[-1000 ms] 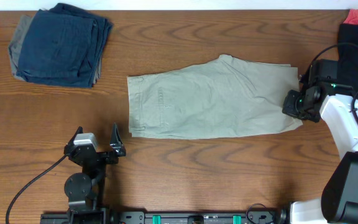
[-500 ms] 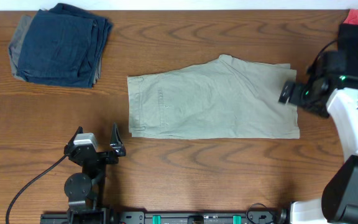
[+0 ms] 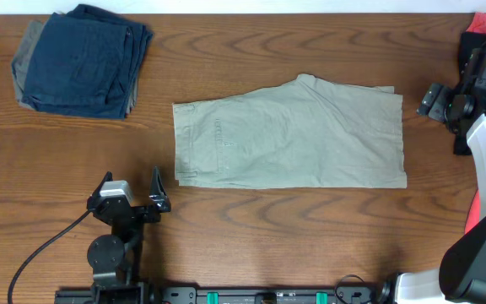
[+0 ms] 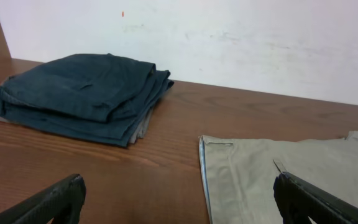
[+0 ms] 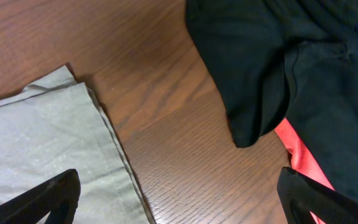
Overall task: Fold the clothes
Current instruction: 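Move the left gripper to the left end of the khaki pants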
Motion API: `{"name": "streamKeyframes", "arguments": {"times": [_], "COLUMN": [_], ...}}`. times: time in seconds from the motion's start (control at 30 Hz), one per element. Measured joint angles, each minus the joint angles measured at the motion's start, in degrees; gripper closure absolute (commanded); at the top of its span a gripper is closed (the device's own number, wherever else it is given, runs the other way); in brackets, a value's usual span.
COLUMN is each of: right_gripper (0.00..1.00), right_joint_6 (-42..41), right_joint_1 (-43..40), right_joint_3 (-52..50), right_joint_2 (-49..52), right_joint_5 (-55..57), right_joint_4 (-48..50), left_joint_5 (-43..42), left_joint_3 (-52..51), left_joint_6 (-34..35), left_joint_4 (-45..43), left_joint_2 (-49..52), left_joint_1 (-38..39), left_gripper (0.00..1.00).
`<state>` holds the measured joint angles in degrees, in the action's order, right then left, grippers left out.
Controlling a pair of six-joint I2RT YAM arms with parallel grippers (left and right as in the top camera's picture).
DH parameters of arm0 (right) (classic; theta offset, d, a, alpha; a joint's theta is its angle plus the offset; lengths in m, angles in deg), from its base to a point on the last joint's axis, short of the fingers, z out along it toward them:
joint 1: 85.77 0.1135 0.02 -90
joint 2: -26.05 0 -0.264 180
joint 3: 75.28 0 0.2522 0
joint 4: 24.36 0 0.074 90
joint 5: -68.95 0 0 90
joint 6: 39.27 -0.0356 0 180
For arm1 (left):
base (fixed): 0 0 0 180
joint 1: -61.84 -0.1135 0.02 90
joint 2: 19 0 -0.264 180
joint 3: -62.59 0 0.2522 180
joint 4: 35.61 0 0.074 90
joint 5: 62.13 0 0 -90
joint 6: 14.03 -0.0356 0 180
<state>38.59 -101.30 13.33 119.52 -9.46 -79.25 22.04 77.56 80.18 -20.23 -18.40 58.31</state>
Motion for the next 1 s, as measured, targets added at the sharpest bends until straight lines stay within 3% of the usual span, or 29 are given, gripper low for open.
{"name": "streamKeyframes", "arguments": {"times": [0.6,1.0], "right_gripper": [0.01,0.01], "right_joint_6": [0.0,0.0], "right_joint_1": [0.0,0.0], "right_joint_3": [0.0,0.0], "right_joint_2": [0.0,0.0], "right_joint_5": [0.7,0.7], "right_joint_4": [-0.2,-0.2], "left_joint_5": [-0.2,-16.3], "left_joint_3": [0.0,0.0], "left_joint_6": [0.4,16.6], "left_joint_4": [-0.2,-2.5], "left_joint_2": [0.0,0.0], "left_joint_1": [0.0,0.0], "left_gripper": [0.02,0.02]}}
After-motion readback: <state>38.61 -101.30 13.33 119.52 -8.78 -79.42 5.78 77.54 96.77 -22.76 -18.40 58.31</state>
